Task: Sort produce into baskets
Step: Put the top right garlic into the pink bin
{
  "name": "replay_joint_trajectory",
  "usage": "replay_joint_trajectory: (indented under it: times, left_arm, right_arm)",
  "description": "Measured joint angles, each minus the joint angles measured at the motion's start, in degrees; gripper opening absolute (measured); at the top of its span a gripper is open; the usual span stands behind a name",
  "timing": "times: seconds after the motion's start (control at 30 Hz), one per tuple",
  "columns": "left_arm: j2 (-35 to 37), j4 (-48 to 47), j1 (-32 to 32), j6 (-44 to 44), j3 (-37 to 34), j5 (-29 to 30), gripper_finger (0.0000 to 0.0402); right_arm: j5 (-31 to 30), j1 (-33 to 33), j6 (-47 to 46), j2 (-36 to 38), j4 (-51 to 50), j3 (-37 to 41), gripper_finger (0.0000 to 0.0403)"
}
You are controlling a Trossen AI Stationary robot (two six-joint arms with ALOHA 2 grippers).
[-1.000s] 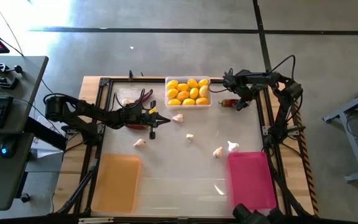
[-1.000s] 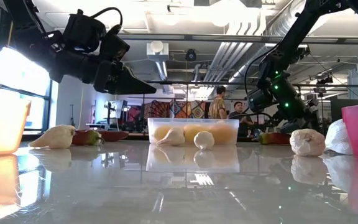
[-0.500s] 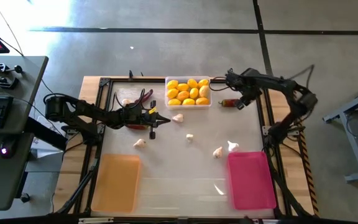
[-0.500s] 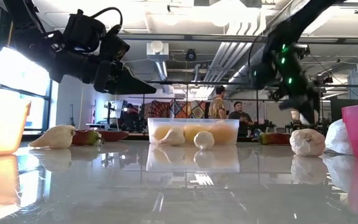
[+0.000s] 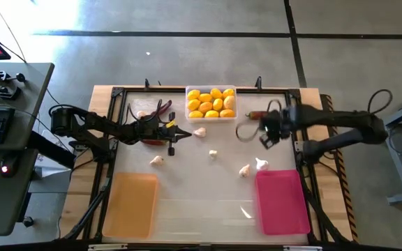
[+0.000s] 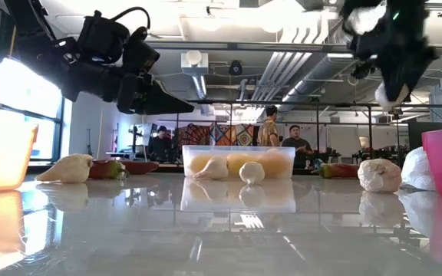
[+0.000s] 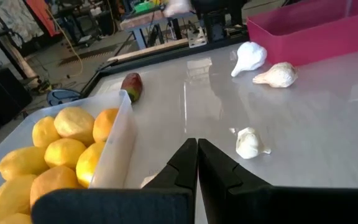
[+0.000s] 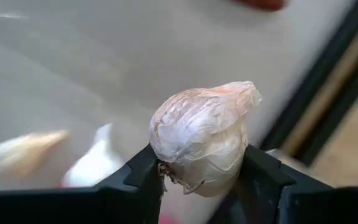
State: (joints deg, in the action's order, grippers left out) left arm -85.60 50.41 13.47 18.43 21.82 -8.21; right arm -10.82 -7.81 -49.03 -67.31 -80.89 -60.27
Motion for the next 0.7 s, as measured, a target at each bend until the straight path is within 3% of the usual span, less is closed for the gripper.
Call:
replay_joint_trajectory:
  times: [0.33,0.53,0.7]
  left_arm:
    - [0.00,0.31,-0.01,0.27,1.65,0.00,0.0000]
    - [0.00,0.36,-0.01,1.23,1.66,0.00,0.0000]
    - [0.00,0.33,-0.02,1.25,1.66,0.00,0.0000]
  right_arm:
    - [3.45,33.11,-32.16,0.46,7.46,0.00,0.0154]
    - [3.39,45.83,-48.16,-0.81,13.05,0.00,0.0154]
    - [3.38,52.57,-58.42,-2.73,15.40,0.00,0.0154]
